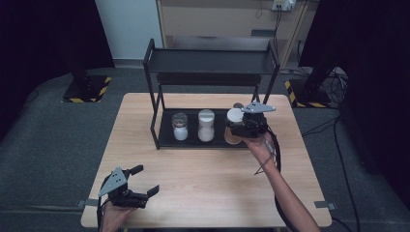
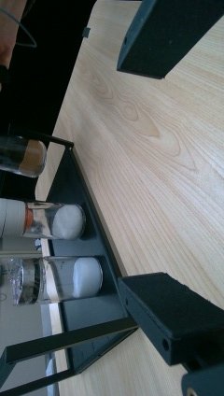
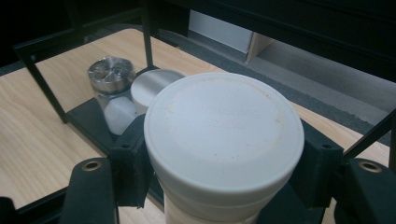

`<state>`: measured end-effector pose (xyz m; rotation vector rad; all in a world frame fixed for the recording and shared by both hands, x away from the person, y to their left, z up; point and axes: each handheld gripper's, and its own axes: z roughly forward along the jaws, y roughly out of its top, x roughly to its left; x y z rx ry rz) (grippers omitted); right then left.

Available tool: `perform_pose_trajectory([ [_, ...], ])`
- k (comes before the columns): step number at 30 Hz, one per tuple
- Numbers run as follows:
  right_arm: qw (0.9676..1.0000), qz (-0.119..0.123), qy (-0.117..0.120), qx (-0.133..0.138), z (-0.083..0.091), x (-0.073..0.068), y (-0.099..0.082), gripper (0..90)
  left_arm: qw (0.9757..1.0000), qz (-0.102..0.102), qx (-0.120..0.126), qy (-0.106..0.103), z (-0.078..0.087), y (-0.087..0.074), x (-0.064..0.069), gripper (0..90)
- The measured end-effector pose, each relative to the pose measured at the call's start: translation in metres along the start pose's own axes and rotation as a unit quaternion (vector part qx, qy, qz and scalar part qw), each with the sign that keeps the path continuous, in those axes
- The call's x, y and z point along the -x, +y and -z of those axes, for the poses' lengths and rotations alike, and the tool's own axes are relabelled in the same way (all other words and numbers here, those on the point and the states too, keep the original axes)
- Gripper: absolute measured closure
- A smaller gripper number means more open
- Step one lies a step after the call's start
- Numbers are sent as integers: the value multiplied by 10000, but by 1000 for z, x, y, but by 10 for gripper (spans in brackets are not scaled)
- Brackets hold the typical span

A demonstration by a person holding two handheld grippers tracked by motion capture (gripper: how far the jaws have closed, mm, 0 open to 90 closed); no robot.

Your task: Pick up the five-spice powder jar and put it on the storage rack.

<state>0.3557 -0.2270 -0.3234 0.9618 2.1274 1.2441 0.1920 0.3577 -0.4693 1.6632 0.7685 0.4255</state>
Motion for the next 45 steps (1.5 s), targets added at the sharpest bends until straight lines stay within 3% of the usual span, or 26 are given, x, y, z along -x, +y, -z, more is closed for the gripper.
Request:
perform_pose_trajectory([
  [19,9988,-246,-431,-53,-36,5,-3,342,10000,22,15,-12,0,-1,-1,0],
  [45,9980,-330,-483,-256,-63,3,-19,342,10000,40,17,-21,0,-1,-2,0],
])
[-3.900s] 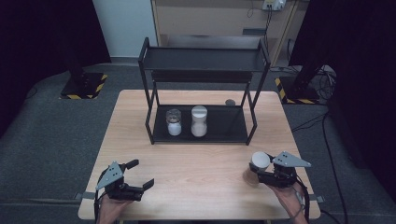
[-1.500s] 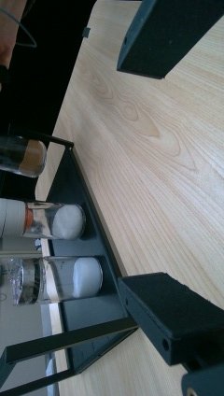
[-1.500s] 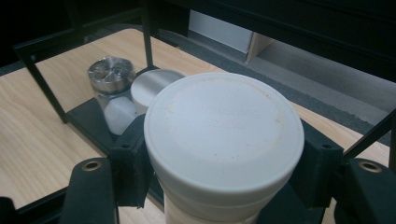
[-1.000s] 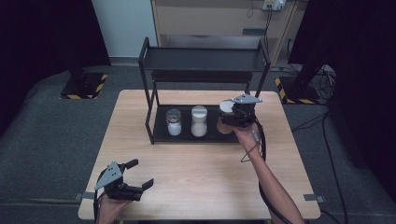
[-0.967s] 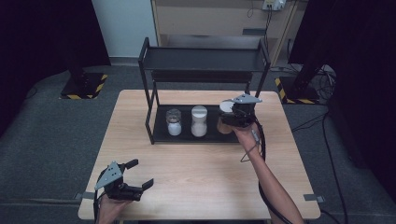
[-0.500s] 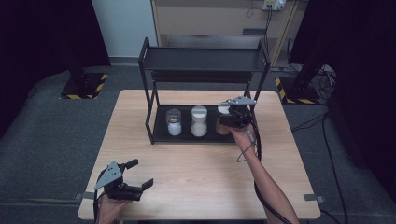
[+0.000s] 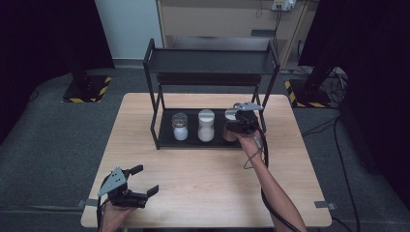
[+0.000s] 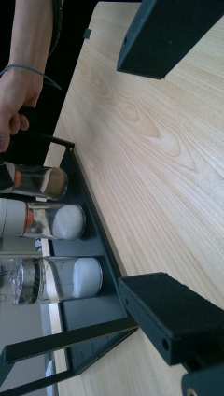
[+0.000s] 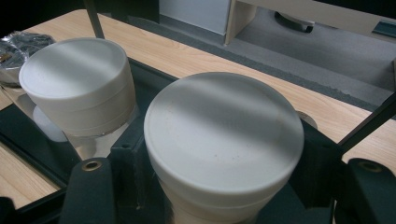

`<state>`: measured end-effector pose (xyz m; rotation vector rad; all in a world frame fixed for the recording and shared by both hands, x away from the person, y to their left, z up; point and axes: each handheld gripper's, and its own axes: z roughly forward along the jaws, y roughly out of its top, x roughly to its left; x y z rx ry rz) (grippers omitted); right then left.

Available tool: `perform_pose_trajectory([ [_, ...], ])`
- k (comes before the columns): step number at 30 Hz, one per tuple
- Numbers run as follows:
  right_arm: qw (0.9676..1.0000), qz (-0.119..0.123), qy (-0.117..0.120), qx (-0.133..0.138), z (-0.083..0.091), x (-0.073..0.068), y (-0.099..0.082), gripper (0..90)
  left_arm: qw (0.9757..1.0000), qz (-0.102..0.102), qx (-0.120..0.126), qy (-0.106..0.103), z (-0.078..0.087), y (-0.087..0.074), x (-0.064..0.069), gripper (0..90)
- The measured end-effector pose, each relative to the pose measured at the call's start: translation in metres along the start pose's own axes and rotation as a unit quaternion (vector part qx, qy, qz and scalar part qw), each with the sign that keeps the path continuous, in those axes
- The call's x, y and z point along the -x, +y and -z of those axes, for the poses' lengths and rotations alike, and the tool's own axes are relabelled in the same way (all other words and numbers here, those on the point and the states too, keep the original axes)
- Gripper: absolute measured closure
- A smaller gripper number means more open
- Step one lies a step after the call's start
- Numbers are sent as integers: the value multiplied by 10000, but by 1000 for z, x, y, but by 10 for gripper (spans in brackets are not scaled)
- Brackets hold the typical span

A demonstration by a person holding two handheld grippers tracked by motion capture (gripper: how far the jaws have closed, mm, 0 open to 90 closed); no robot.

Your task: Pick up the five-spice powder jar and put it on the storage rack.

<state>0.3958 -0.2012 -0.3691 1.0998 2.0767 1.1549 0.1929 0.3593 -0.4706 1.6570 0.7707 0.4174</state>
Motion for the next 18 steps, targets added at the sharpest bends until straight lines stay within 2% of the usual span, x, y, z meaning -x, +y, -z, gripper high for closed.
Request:
perform_pose_trajectory([
  [18,9999,-55,-65,-70,-5,3,-7,342,10000,-1,3,-3,0,0,0,0],
])
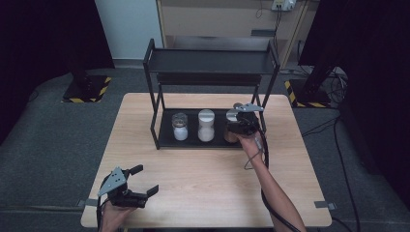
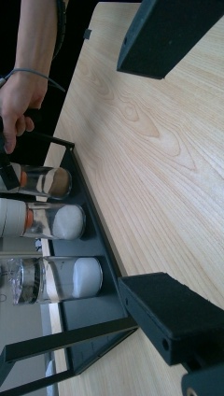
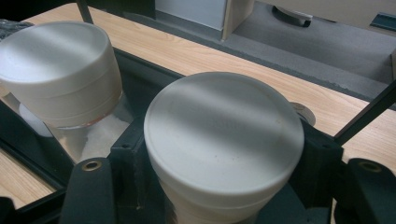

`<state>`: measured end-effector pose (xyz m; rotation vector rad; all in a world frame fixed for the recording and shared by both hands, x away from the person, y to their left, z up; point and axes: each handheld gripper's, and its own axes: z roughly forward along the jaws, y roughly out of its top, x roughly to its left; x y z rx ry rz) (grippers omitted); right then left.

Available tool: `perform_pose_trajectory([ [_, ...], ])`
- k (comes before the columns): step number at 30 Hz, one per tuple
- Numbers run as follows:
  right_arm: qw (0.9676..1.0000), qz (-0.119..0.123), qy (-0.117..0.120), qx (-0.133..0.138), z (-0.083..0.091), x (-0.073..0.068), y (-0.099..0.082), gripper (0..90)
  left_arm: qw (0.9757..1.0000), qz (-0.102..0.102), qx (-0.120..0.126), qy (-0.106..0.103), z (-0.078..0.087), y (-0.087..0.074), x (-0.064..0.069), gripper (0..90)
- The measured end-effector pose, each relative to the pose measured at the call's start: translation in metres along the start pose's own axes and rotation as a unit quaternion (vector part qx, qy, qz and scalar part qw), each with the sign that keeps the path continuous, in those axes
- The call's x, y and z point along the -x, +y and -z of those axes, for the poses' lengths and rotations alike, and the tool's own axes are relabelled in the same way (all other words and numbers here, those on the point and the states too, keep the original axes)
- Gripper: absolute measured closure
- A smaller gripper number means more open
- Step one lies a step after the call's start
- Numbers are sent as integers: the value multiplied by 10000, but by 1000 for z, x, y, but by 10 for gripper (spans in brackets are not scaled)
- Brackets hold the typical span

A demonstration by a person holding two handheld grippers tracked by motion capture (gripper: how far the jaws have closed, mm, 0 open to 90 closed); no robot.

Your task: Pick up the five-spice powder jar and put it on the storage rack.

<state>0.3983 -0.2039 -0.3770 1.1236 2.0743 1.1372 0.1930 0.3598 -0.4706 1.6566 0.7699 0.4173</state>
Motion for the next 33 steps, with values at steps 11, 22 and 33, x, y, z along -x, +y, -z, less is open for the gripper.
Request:
perform_pose_trajectory([
  [11,10000,-71,16,44,-1,3,-6,341,10000,-12,3,8,0,0,1,0],
  [22,10000,-51,17,66,0,3,-8,339,10000,-20,4,1,0,0,1,0],
  [33,9999,-98,-50,64,1,2,-6,200,10000,-16,4,2,0,0,1,0],
])
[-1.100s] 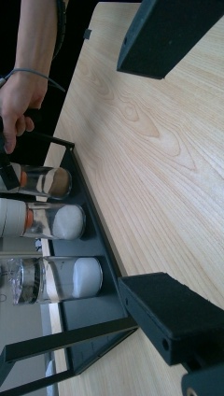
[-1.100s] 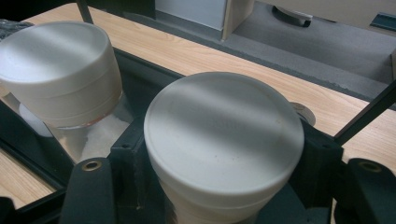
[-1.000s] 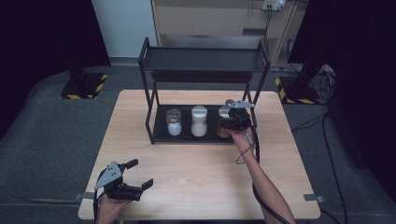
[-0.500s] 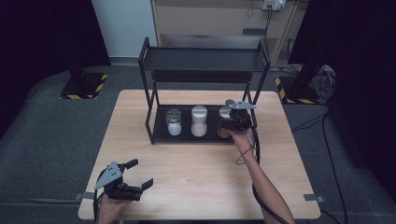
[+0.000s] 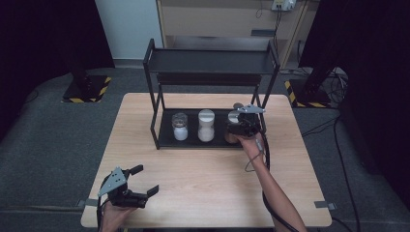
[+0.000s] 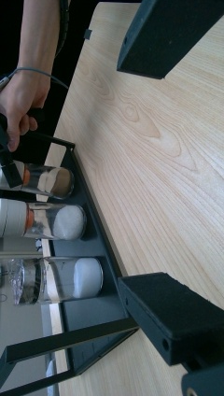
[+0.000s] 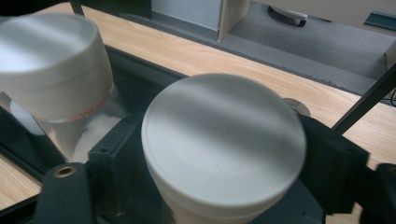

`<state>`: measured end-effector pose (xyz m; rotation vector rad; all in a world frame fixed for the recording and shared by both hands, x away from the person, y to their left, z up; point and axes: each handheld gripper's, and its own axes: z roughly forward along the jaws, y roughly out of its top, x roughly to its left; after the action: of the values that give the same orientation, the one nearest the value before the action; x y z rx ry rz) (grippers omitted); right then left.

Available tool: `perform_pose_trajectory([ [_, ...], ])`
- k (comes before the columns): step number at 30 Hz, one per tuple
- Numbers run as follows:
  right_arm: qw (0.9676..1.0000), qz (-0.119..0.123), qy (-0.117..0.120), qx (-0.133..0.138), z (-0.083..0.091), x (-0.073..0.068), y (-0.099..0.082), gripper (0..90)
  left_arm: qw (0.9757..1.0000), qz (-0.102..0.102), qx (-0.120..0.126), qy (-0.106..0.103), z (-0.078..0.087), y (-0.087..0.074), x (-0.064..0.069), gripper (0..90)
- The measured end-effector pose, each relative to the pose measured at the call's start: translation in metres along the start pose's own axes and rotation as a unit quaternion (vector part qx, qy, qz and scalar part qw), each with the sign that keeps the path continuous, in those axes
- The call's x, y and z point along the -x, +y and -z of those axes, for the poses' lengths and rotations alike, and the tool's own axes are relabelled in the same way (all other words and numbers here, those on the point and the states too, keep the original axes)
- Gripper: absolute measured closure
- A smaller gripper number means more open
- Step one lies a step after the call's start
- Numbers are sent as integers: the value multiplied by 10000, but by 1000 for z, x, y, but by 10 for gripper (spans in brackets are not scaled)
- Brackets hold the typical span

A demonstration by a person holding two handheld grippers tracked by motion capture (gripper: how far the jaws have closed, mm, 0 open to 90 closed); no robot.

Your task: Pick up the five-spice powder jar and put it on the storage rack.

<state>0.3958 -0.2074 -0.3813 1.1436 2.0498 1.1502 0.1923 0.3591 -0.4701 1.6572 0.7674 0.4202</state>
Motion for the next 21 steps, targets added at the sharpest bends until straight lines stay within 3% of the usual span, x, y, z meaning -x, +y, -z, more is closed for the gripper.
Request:
perform_pose_trajectory([
  [11,9993,215,88,279,18,0,14,120,10000,0,12,-13,0,0,0,0],
  [21,9961,440,406,654,48,-1,25,94,10000,-35,-3,-46,-1,0,0,0],
])
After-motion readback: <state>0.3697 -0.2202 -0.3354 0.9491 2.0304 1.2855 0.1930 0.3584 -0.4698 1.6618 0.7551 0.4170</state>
